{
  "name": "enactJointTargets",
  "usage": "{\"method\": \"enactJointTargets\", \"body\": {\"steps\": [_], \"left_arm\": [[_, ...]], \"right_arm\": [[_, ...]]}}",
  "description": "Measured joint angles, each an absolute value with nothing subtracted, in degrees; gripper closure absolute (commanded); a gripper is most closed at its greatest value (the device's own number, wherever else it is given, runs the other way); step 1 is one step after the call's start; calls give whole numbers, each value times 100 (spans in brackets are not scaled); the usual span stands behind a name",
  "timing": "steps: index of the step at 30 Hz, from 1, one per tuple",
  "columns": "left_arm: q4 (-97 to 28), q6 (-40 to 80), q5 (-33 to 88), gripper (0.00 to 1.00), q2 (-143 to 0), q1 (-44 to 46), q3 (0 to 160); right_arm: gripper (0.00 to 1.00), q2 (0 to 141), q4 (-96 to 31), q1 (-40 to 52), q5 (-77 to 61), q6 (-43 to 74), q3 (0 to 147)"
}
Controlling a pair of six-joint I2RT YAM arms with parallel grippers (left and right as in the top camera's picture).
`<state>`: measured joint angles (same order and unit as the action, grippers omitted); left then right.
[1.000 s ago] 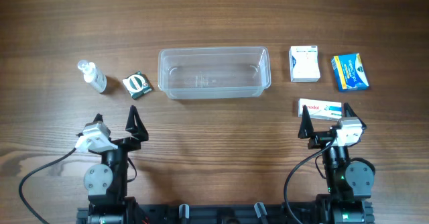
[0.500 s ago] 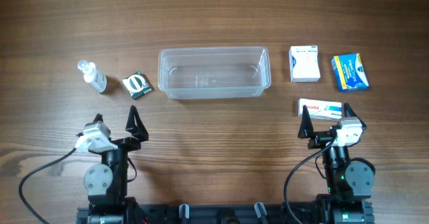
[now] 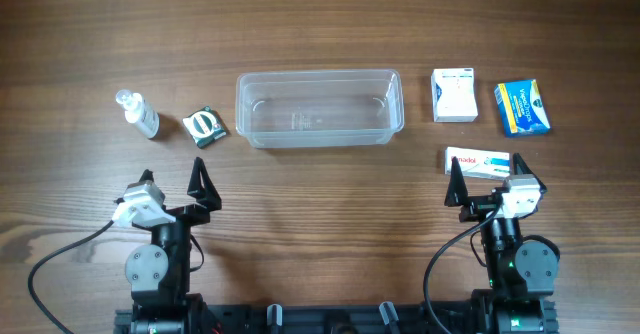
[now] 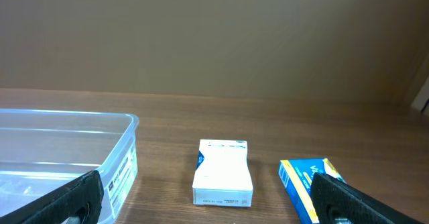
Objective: Pack container
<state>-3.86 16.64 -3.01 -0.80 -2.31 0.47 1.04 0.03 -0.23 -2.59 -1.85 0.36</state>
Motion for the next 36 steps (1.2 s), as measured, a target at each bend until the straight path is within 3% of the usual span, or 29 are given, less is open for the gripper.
{"method": "enactJointTargets", "body": {"steps": [21,26,32,36], "left_arm": [[-386,1664,-301,0,-80,-231,49],[-386,1664,-303,0,-78,-231,47],[-386,1664,-305,0,-82,-231,49],[-384,1664,-318,0,-80,-231,49]], "right_arm": [[0,504,-187,-23,-447,172,86],[0,1422,-432,-23,-421,191,672],[0,3483,-823,-25,-362,191,2567],[0,4928,-1828,-119,-368,185,4095]]}}
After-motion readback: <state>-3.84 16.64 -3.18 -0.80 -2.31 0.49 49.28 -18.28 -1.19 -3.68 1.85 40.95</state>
